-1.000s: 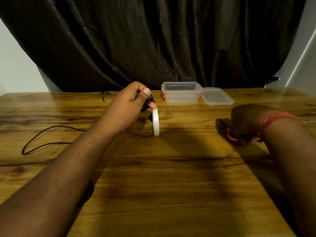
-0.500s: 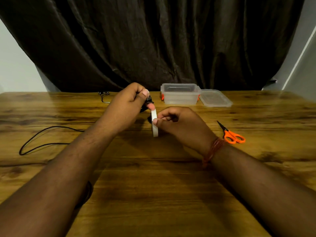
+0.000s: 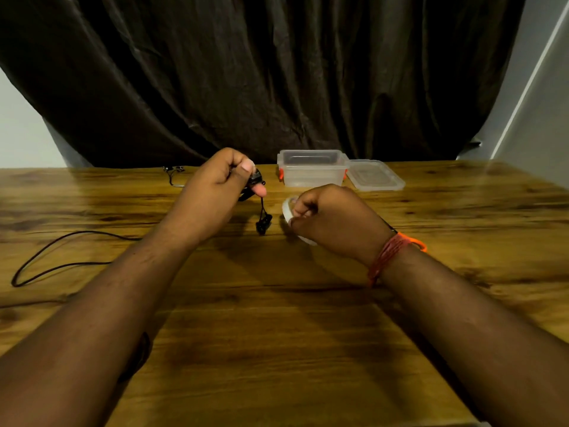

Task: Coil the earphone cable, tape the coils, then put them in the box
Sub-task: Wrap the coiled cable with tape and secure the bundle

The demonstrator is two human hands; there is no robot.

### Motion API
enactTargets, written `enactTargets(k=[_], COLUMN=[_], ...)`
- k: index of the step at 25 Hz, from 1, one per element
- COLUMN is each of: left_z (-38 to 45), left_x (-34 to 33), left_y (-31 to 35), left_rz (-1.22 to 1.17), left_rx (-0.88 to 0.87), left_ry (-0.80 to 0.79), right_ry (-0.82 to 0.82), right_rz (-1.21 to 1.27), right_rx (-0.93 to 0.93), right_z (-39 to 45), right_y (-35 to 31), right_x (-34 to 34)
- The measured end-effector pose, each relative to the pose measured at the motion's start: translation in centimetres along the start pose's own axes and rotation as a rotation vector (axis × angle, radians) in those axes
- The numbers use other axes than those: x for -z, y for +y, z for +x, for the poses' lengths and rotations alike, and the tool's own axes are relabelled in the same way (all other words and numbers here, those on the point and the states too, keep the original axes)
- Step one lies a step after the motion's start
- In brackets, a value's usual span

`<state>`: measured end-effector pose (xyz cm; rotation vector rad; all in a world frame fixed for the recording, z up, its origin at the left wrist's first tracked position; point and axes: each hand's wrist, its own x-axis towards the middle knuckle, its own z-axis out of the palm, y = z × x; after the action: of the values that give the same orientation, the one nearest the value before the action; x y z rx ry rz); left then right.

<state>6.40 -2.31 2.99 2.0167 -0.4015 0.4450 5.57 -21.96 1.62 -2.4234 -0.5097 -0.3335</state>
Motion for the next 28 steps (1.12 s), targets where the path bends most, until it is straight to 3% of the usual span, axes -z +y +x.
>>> enactTargets(k=[4,7,18,20,23,25,28], left_z=[0.0,-0.1,-0.5,-0.6,-0.9,-1.1,-1.4], left_x=[-0.4,-0.5,-0.5,-0.7,-1.1,-1.6,-2.1], left_y=[-0.5,-0.6,0.3,0.6,1.3,1.5,1.4], left_rz=[0.028,0.057,0.088,0.07,-0.008,-0.062,-0.077], left_rx=[0.023,0.044,0.053,0.069,0.072,0.073,0.073], left_ry=[-0.035,-0.041,-0.064,-0.083,-0.148,-0.191,-0.218], right_ry=[-0.086,-0.17,-0.199,-0.08,0.082,0.064,0.033], right_rz=[-0.425,-0.568,-0.577,-0.469,0.024,0.324,0.503], right_rx=[-0.08,-0.094,-0.142,-0.079,0.018,0.037,0.061], right_z=[-0.2,-0.6,-0.5,-0.5,-0.7,-0.9,-1.0], right_y=[1.7,2.0,2.3,2.1,0.4,-0.9,-1.3], right_x=[1.6,2.1,2.5,3.0,2.9,2.1,0.9])
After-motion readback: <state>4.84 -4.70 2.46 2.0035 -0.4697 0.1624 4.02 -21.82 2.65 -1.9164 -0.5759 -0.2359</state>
